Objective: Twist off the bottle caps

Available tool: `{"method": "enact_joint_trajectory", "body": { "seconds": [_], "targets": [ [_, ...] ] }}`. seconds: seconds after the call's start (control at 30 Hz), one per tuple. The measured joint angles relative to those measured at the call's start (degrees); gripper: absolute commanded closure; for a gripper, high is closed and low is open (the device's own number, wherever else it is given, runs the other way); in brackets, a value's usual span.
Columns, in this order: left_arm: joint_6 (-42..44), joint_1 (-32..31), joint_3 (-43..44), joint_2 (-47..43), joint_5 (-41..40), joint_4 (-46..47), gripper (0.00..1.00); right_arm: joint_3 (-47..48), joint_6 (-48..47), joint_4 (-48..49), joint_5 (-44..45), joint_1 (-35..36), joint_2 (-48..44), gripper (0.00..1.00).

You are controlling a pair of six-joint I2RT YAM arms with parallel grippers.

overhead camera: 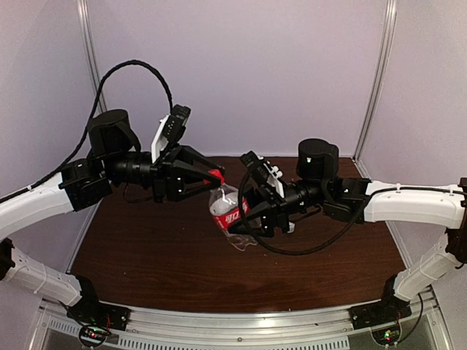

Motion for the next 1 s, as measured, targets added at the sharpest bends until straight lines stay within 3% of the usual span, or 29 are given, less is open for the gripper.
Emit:
{"method": "enact_joint_trajectory", "body": {
  "seconds": [0.2, 0.37, 0.53, 0.83, 1.0],
  "targets": [
    [-0.39, 0.24, -0.22, -0.11, 0.04, 0.57, 0.76, 0.00, 0.26, 0.17, 0.04, -0.02, 0.11, 0.71],
    [-0.76, 0.28, -0.33, -0.13, -0.44, 0.74, 1.00, 0.00, 0.17, 0.13, 0.66, -0.04, 0.15, 0.74],
    [-3.21, 0.55, -0.33, -1.01, -6.58, -1.03, 1.00, 1.05, -1.77, -2.64, 7.32, -0.04, -0.07, 0.74],
    [-12.31, -3.21, 0.48, -1.16, -34.75, -8.20, 1.00, 1.53, -6.43, -7.91, 29.18, 1.05, -0.37, 0.75],
    [-14.60, -4.87, 0.76, -0.33, -42.27, -8.31, 0.86, 1.31, -7.82, -8.17, 34.45, 1.44, -0.37, 0.75]
  ]
}}
